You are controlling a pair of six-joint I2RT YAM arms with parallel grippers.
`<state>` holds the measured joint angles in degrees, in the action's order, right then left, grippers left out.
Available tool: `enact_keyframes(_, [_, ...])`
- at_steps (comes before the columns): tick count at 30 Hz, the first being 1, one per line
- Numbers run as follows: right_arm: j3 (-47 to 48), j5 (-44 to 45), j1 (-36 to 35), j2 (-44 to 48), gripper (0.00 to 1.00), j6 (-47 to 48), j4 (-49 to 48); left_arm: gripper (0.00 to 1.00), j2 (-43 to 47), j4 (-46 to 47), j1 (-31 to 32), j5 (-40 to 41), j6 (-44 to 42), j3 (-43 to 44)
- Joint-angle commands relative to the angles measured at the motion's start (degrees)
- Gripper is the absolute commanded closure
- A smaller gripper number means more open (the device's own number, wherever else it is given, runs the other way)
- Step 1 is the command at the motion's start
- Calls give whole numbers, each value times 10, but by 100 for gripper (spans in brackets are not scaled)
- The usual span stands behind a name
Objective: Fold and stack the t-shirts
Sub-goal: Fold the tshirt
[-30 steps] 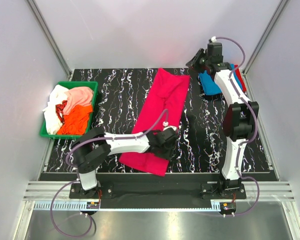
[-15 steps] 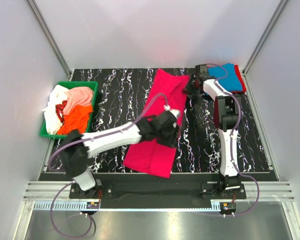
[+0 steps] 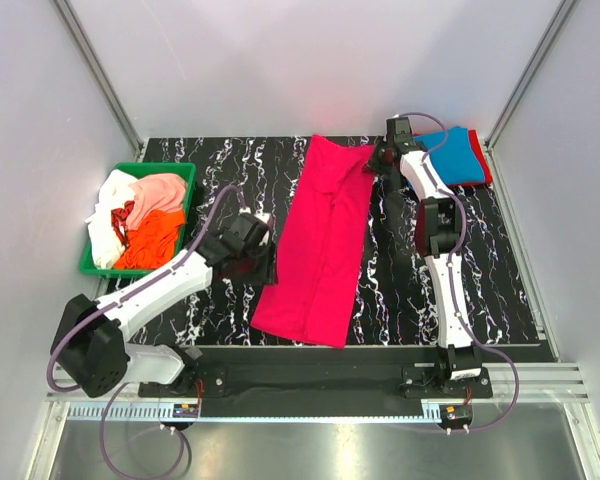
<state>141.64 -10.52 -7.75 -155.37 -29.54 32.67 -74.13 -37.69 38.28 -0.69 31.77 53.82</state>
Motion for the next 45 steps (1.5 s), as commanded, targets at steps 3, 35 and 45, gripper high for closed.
enact_keyframes(3, [74,3,15,-47,83,38,43,47,4,9,0,-5,7,-35])
enact_keyframes(35, [-740,-21,-41,678,75,-18,40,63,-96,222,180,-55,142,-175])
enact_keyframes(45, [-874,-11,-221,764,74,-134,-25,49,55,71,182,62,124,-123])
